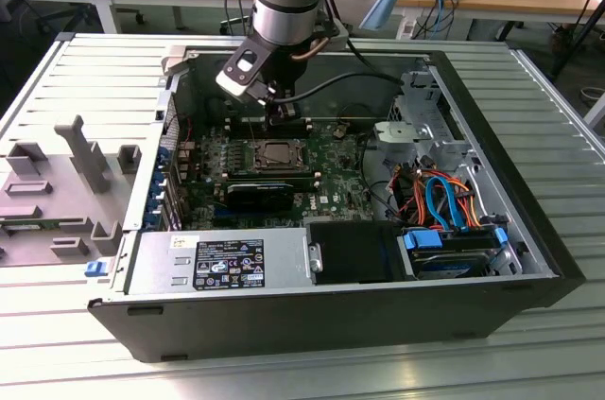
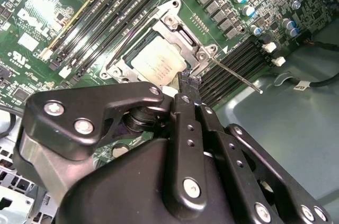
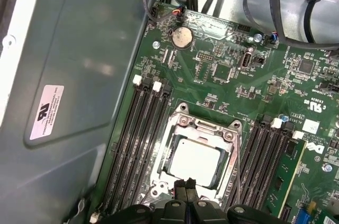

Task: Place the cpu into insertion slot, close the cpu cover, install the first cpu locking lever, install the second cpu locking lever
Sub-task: 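Install the first cpu locking lever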

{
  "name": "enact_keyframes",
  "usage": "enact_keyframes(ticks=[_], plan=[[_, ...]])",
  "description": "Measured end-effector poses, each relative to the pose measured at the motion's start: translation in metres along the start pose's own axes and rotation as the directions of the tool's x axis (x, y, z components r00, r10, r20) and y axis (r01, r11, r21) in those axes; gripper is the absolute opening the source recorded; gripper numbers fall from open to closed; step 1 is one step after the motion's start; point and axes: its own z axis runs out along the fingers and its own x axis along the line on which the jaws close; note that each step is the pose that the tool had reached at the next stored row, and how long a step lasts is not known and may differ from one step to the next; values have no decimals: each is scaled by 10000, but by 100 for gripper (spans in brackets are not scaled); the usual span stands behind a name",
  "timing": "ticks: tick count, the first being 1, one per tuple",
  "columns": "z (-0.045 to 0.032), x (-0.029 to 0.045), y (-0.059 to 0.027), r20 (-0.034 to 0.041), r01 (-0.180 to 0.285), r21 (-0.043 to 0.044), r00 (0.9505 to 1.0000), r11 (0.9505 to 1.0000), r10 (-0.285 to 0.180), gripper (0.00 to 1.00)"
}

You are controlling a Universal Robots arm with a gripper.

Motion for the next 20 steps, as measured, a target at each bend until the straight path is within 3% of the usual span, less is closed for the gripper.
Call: enact_keyframes(ticks=[20], plan=[[0, 0, 0, 24, 663, 62, 9978, 9978, -663, 11]])
